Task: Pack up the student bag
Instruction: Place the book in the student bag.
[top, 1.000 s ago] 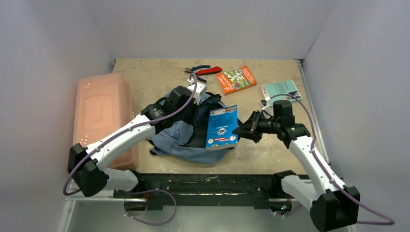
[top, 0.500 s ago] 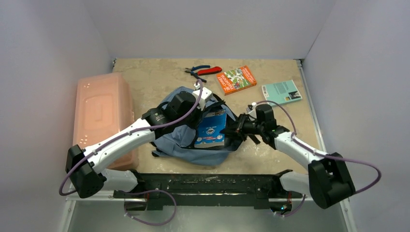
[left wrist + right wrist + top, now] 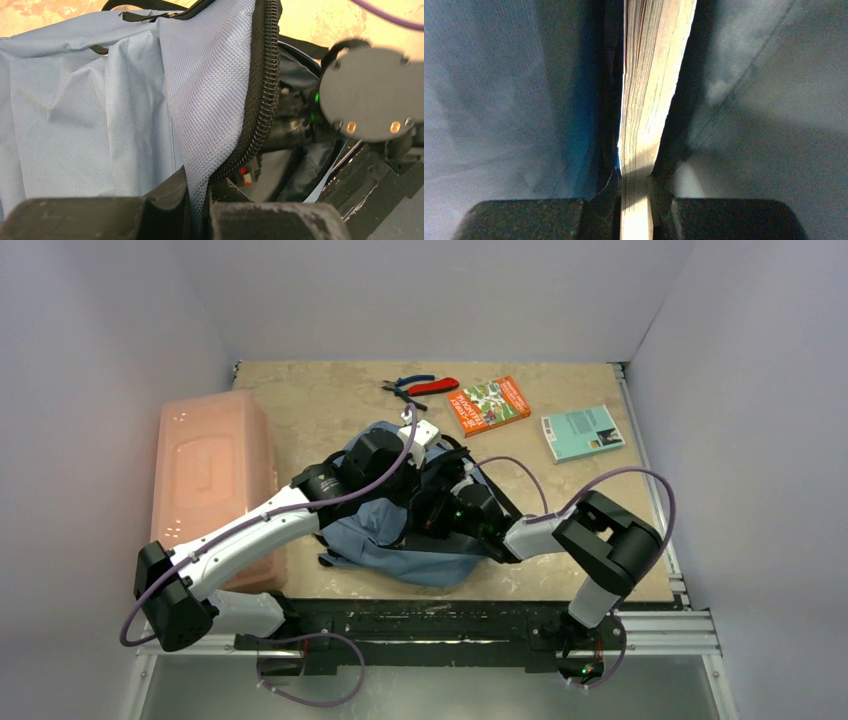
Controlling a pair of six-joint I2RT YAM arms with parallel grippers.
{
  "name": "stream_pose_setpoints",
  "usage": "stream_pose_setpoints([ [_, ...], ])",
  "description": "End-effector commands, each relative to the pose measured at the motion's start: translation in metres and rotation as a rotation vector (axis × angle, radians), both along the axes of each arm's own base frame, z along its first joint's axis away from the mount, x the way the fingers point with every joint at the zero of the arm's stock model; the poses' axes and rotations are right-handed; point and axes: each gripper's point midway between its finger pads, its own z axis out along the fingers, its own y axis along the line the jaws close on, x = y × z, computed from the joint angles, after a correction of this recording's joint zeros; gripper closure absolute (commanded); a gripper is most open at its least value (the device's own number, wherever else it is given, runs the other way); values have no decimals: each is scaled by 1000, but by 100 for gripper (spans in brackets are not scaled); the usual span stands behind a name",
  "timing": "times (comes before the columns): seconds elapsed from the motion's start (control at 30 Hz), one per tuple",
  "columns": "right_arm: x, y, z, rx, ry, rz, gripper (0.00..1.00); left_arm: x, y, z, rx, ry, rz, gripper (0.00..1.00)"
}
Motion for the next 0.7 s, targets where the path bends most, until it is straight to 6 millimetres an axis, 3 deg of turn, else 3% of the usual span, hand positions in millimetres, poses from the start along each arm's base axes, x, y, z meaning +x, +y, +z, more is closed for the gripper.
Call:
stream_pose_setpoints([
  [0.0,39,29,74,218,-258,-195,100,6,-12,49,-128,-106,-9,100],
  [0.17,61,29,77,192,-338,-338,100,7,-10,48,-124,-102,3,100],
  [0.3,77,34,61,170,-304,-398,100,13,1,53,-102,-140,48,100],
  [0.67,75,54,24,157,-304,-339,100,20,11,52,-74,-176,95,100],
])
